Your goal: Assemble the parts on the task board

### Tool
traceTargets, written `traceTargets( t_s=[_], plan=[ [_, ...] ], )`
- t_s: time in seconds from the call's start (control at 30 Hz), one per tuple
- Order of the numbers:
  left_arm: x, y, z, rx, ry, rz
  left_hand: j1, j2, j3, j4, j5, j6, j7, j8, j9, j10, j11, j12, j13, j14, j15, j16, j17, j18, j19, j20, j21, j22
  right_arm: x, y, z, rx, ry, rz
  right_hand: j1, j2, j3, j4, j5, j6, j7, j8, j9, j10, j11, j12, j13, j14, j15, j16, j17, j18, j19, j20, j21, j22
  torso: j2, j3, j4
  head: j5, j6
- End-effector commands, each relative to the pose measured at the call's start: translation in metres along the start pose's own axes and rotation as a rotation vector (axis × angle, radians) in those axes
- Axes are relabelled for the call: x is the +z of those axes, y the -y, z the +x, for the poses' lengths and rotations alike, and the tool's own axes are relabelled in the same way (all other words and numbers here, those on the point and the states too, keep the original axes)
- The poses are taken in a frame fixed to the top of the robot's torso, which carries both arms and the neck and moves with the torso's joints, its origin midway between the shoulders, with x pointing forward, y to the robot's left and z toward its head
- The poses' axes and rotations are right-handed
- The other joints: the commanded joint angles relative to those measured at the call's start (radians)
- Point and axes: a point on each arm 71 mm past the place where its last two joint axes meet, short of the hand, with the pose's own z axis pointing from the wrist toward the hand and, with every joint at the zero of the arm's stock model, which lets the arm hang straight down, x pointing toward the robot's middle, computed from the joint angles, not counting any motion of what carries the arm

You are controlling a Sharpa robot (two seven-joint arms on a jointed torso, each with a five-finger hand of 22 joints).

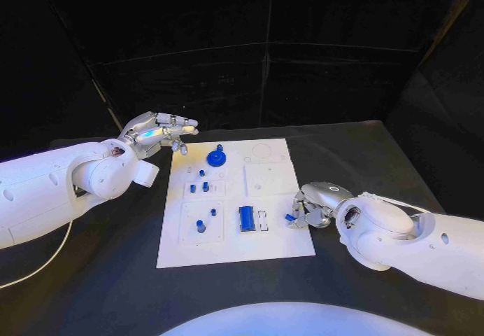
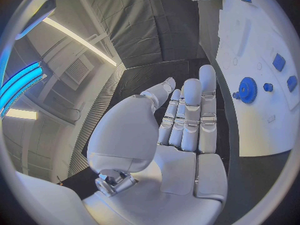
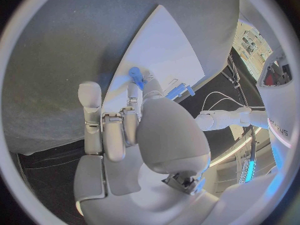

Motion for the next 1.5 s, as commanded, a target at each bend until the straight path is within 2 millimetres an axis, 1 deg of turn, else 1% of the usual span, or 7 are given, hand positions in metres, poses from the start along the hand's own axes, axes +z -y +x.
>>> traceTargets(
  t_s=[0.03,0.23,0.37,0.53,0.8,1.07,1.5],
  plan=[
    [0.0,0.001,0.001,-0.001,-0.012,0.006,-0.002,0.009,-0.006,0.003,-0.002,-0.008,0.0,-0.001,0.0,-0.006,0.001,0.007,0.001,-0.005,0.002,-0.001,-0.001,0.013,-0.007,0.002,-0.005,-0.001,-0.001,0.006,0.016,-0.114,-0.09,0.045,0.077,0.049,0.019,-0.026,-0.003,0.007,0.001,-0.007,-0.006,-0.005,-0.005,-0.006,-0.001,0.08,-0.005,-0.006,0.134,-0.006,-0.001,-0.007,-0.006,-0.002,-0.001,-0.0003,0.0008,0.001,0.0],
    [-0.001,0.001,0.0,0.0,-0.01,0.006,-0.002,0.009,-0.006,0.003,-0.002,-0.008,0.0,-0.001,0.0,-0.006,0.001,0.007,0.001,-0.005,0.002,-0.001,-0.001,0.013,-0.007,0.002,-0.005,-0.001,-0.002,0.003,0.015,-0.106,-0.076,0.045,0.111,0.067,0.083,-0.057,0.054,0.02,0.003,-0.022,-0.012,-0.009,-0.005,-0.011,-0.001,0.079,-0.004,-0.007,0.134,-0.007,0.001,-0.008,-0.005,0.002,-0.001,0.0007,0.0006,0.005,0.002],
    [-0.001,0.001,0.0,0.0,-0.01,0.006,-0.002,0.009,-0.006,0.003,-0.002,-0.008,0.0,-0.001,0.0,-0.006,0.001,0.007,0.001,-0.005,0.002,-0.001,-0.001,0.013,-0.007,0.002,-0.005,-0.001,-0.006,0.003,0.014,0.008,-0.074,0.048,0.064,0.072,0.112,-0.032,0.039,0.018,-0.001,-0.033,-0.014,-0.004,-0.007,-0.007,0.002,0.08,-0.005,-0.005,0.137,-0.008,0.006,-0.007,-0.001,0.009,-0.001,-0.0002,0.0013,0.005,0.004],
    [-0.001,0.001,0.001,-0.001,-0.012,0.006,-0.002,0.009,-0.006,0.003,-0.002,-0.008,0.0,-0.001,0.0,-0.006,0.001,0.007,0.001,-0.005,0.002,-0.001,-0.001,0.013,-0.007,0.002,-0.005,-0.001,-0.011,0.002,0.011,0.249,-0.054,0.051,0.032,0.059,0.167,-0.018,0.075,0.007,0.004,-0.052,-0.018,-0.022,-0.004,-0.039,-0.025,0.077,-0.003,-0.014,0.12,-0.005,-0.002,-0.007,-0.011,-0.01,0.0,-0.0015,0.0025,0.005,0.007],
    [0.0,0.001,0.002,-0.001,-0.012,0.006,-0.002,0.009,-0.006,0.003,-0.002,-0.008,0.0,-0.001,0.0,-0.006,0.001,0.007,0.001,-0.005,0.002,-0.001,-0.001,0.013,-0.007,0.002,-0.005,-0.001,-0.011,-0.007,0.006,0.461,0.003,0.021,-0.003,0.035,0.22,-0.004,0.068,0.014,0.006,-0.069,-0.02,-0.024,-0.001,-0.049,-0.033,0.076,-0.001,-0.018,0.116,-0.004,-0.005,-0.004,-0.018,-0.017,0.001,-0.0007,0.0019,0.008,0.007],
    [0.0,0.001,0.003,-0.001,-0.015,0.006,-0.002,0.009,-0.006,0.003,-0.002,-0.008,0.0,-0.001,0.0,-0.006,0.001,0.007,0.001,-0.005,0.002,-0.001,-0.001,0.013,-0.007,0.002,-0.005,-0.001,-0.008,-0.019,0.005,0.532,0.026,-0.012,-0.025,0.017,0.243,0.003,0.073,0.02,0.006,-0.076,-0.019,-0.021,-0.001,-0.046,-0.03,0.077,-0.001,-0.016,0.12,-0.004,-0.002,-0.003,-0.017,-0.014,0.0,-0.0013,0.0025,0.008,0.005],
    [0.001,0.001,0.004,-0.002,-0.018,0.005,-0.002,0.009,-0.006,0.003,-0.002,-0.008,0.0,-0.001,0.0,-0.006,0.001,0.007,0.001,-0.005,0.002,-0.001,-0.001,0.013,-0.007,0.002,-0.005,-0.001,0.003,-0.029,0.016,0.542,-0.068,0.012,-0.106,-0.018,0.256,0.041,0.127,0.043,0.003,-0.082,-0.012,-0.016,-0.002,-0.045,-0.029,0.078,-0.001,-0.016,0.121,-0.004,0.002,-0.003,-0.017,-0.011,0.0,-0.0021,0.0023,0.012,0.004]
  ],
)
